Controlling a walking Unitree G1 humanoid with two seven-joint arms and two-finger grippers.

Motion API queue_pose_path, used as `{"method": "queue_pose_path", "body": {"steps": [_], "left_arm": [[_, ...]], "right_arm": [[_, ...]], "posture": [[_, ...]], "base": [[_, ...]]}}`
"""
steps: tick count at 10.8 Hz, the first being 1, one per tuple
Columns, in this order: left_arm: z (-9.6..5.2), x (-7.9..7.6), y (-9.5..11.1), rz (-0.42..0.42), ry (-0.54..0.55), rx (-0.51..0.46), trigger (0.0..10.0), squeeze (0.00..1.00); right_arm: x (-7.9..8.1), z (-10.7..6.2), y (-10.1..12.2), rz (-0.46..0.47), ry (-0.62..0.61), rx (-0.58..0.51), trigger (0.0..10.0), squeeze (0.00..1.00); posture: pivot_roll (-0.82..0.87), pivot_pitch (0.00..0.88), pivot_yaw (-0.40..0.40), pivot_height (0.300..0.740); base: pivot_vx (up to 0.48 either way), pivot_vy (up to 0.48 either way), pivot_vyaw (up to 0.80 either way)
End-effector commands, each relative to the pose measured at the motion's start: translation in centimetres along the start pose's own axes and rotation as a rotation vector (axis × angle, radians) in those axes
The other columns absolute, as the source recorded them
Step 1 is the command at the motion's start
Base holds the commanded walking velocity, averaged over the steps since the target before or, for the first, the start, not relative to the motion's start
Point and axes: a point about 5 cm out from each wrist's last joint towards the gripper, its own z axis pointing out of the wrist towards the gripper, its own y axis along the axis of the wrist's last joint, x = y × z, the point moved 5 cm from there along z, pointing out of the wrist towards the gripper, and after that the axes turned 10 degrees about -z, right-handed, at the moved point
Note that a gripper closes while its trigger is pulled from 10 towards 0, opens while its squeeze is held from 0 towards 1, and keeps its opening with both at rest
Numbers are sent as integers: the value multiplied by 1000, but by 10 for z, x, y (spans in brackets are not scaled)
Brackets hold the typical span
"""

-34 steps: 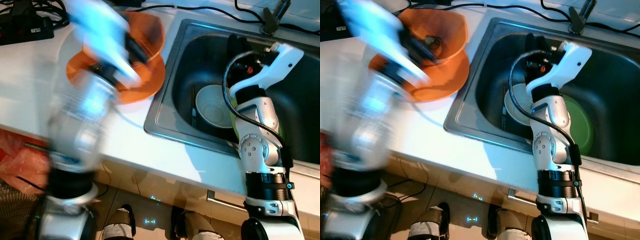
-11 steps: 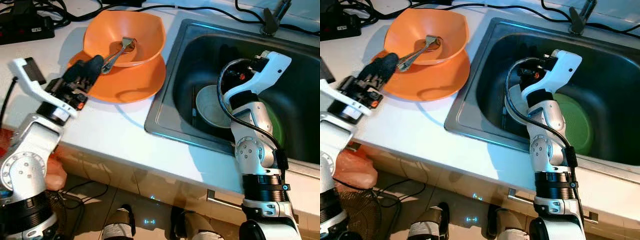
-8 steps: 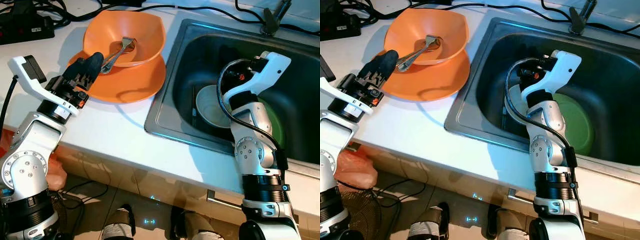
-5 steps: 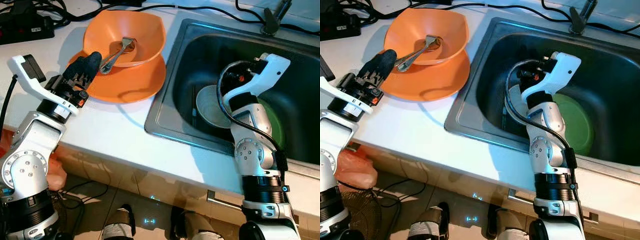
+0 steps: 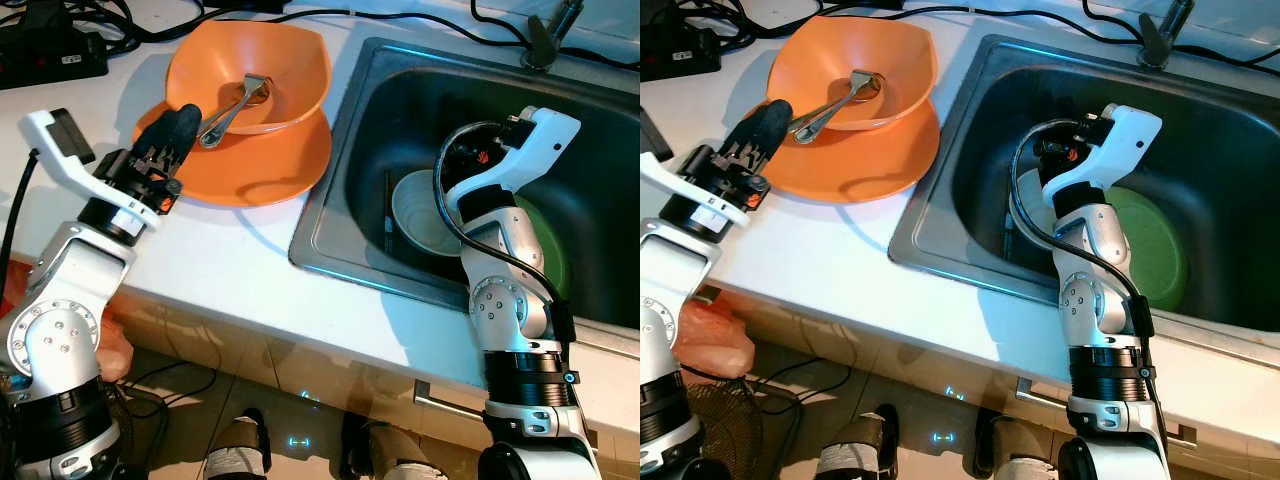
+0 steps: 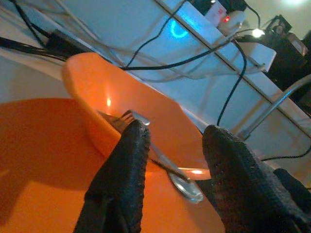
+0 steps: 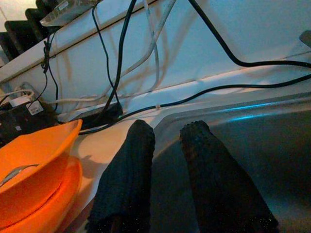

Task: Kitchen organization

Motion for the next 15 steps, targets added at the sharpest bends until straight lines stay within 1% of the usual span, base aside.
{"method": "queue_pose_path", "body": {"steps": [1, 2, 4, 5, 6, 7, 8, 9, 10, 11, 12, 14, 15], "left_arm": [[1, -1, -4, -8, -5, 16, 3255, 0], [2, -2, -5, -13, -8, 20, 9843, 0], [3, -3, -6, -20, -4, 16, 10000, 0], [1, -2, 0, -27, 3, -16, 10000, 0], [-4, 0, 9, -52, 11, -71, 10000, 0], [-8, 1, 13, -71, 15, -95, 10000, 0], [-18, 6, 12, -85, 32, -97, 10000, 0], [-22, 7, 9, -96, 37, -89, 10000, 0], [-24, 5, -2, -123, 34, -52, 10000, 0], [-22, -1, -14, -142, 12, -16, 10000, 0], [-17, -8, -19, -173, -13, -14, 10000, 0], [-14, -9, -21, -188, -17, -10, 10000, 0], [-14, -9, -19, -188, -15, -16, 10000, 0]], "right_arm": [[-2, -2, -2, -8, -2, 11, 10000, 0], [-1, -2, -2, -8, -2, 10, 10000, 0], [0, -1, -1, -6, 4, 9, 10000, 0], [0, -2, -1, -7, 4, 9, 10000, 0], [0, -2, -1, -7, 4, 9, 10000, 0], [0, -2, -1, -7, 5, 9, 10000, 0], [0, -1, -1, -6, 7, 9, 10000, 0], [0, -1, -2, -6, 7, 10, 10000, 0], [1, -1, -2, -5, 7, 12, 10000, 0], [1, 0, -2, -5, 9, 12, 10000, 0], [1, 0, -1, -5, 9, 9, 10000, 0], [0, 0, 0, -7, 6, 6, 10000, 0], [-1, 0, 0, -8, 2, 6, 10000, 0]], "posture": [[148, 267, -35, 740], [148, 267, -35, 740], [146, 264, -34, 740], [146, 263, -34, 740], [148, 264, -35, 740], [150, 265, -35, 740], [152, 265, -37, 740], [152, 266, -37, 740], [156, 265, -39, 740], [155, 264, -39, 740], [149, 263, -38, 740], [145, 265, -37, 740], [149, 266, -38, 740]], "base": [[0, 0, 0], [0, 0, 0], [0, 0, 0], [0, 0, 0], [0, 0, 0], [0, 0, 0], [0, 0, 0], [0, 0, 0], [0, 0, 0], [0, 0, 0], [0, 0, 0], [0, 0, 0], [0, 0, 0]]}}
